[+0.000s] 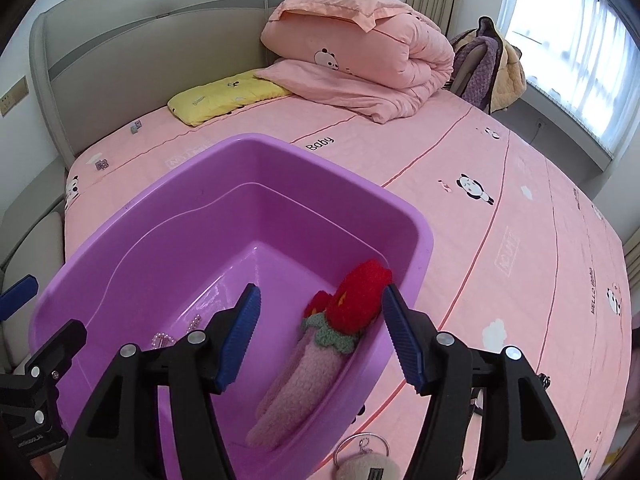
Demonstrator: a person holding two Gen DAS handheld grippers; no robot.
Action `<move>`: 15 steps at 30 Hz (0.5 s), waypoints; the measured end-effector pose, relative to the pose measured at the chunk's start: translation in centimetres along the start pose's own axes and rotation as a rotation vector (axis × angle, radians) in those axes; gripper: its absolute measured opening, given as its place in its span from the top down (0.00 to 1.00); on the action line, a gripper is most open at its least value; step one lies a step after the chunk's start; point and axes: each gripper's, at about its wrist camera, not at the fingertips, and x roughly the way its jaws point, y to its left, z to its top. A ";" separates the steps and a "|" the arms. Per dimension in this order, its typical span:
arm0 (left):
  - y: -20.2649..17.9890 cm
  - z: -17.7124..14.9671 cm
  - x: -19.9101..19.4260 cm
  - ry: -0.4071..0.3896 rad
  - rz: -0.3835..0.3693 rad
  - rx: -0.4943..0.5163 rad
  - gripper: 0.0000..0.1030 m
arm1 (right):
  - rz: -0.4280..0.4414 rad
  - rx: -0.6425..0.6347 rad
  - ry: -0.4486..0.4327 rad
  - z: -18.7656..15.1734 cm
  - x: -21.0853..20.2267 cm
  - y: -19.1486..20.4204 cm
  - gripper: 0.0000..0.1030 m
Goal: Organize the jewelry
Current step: 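Open the left tool to drop the claw clip while the right tool releases the headband into the tub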
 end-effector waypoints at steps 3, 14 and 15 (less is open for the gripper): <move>-0.5 -0.2 -1.1 -0.003 -0.011 0.001 0.08 | 0.009 0.013 -0.009 -1.3 -1.4 -0.3 0.41; -3.8 -2.2 -6.0 -0.015 -0.064 0.044 0.06 | 0.009 0.106 -0.102 -7.8 -8.1 -3.0 0.41; -4.1 -2.5 -6.5 -0.018 -0.068 0.049 0.06 | 0.009 0.121 -0.109 -8.5 -8.7 -3.5 0.41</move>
